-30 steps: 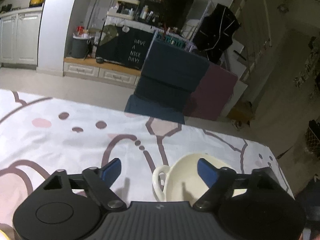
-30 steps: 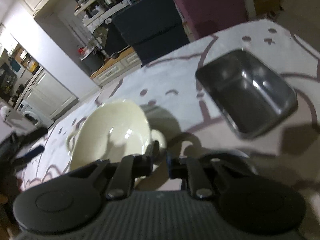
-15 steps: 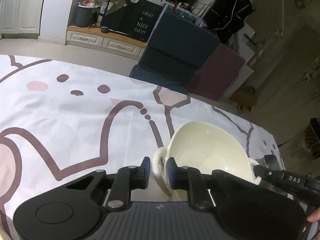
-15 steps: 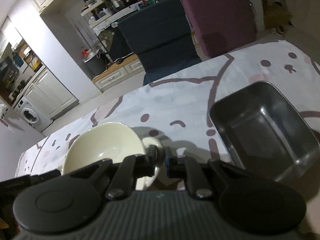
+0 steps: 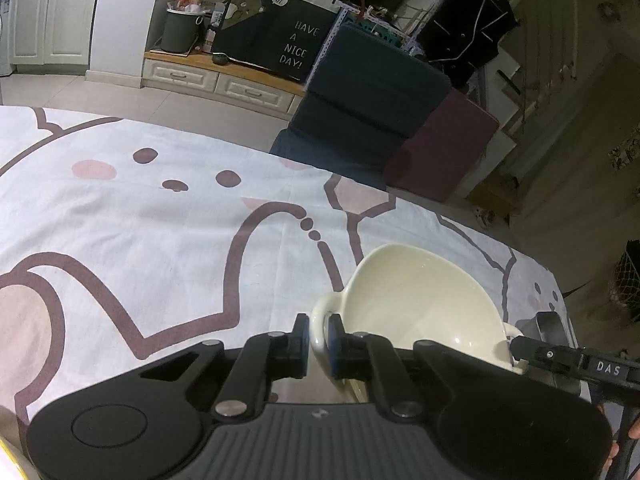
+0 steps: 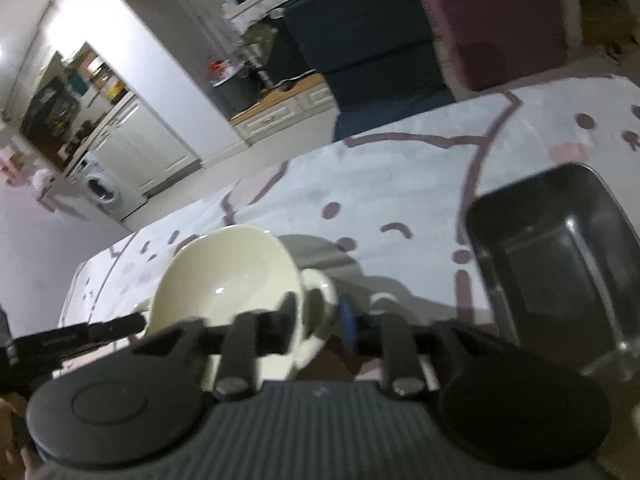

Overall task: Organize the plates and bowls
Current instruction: 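Grasp the cream bowl rim with the left gripper while the right gripper grasps it too, lift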

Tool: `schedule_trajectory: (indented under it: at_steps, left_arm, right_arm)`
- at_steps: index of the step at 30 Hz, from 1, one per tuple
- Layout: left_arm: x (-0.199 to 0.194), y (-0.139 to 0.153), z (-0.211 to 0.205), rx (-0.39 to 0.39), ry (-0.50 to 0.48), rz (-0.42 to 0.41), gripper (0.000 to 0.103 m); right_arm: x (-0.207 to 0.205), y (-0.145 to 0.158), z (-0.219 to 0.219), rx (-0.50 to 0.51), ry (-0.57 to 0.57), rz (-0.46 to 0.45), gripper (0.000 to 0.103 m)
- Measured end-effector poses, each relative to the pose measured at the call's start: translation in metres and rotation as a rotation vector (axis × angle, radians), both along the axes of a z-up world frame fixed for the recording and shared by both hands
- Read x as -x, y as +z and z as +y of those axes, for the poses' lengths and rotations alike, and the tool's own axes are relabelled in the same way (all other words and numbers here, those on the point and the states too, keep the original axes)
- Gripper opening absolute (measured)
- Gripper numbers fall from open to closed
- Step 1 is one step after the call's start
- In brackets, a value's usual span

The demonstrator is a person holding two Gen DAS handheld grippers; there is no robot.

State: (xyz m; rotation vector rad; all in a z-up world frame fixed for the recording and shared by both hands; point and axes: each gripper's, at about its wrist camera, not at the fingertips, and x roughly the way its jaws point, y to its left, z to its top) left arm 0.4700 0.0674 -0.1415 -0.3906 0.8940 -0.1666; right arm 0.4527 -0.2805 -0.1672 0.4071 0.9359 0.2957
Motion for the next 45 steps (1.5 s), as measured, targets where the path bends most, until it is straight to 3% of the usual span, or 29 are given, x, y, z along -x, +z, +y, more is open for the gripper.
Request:
schedule_trajectory:
  at_steps: [3,7,9,10,13,19,27,32,37,41,45]
  left_arm:
    - [0.001,0.0,0.001,0.004,-0.003,0.0,0.011]
    - [0.001,0.0,0.004,0.02,-0.007,0.009,0.011]
    - [0.001,0.0,0.005,0.027,-0.011,0.013,0.011]
    - [0.001,0.0,0.004,0.026,-0.013,0.014,0.011]
    - [-0.001,0.001,0.003,0.025,-0.009,0.024,0.01]
    - [0.0,-0.002,0.012,0.103,0.013,0.045,0.012]
    - [-0.002,-0.001,0.006,0.072,0.015,0.042,0.012]
    - [-0.003,-0.003,0.014,0.185,0.033,0.055,0.03]
    - [-0.004,-0.002,0.0,0.087,-0.011,0.046,0.029]
    - [-0.008,-0.011,-0.007,0.045,-0.007,0.074,0.019]
    - [-0.009,-0.014,-0.008,0.043,-0.007,0.076,0.019]
  right_arm:
    - [0.0,0.002,0.015,0.071,0.053,-0.03,0.051]
    - [-0.006,-0.002,0.029,0.149,0.064,-0.041,0.05]
    - [-0.009,-0.005,0.03,0.172,0.048,-0.033,0.032]
    - [-0.01,-0.007,0.029,0.187,0.035,-0.024,0.032]
    - [-0.011,-0.008,0.023,0.156,0.026,-0.006,0.031]
    - [-0.008,-0.007,0.024,0.164,0.018,-0.011,0.031]
    - [-0.006,-0.008,0.025,0.159,0.006,-0.015,0.031]
    - [-0.006,-0.007,0.026,0.171,0.017,-0.013,0.031]
    - [-0.007,-0.009,0.024,0.158,0.016,-0.011,0.031]
    - [-0.007,-0.009,0.025,0.163,0.008,-0.012,0.031]
    - [-0.007,-0.009,0.025,0.161,0.002,-0.005,0.031]
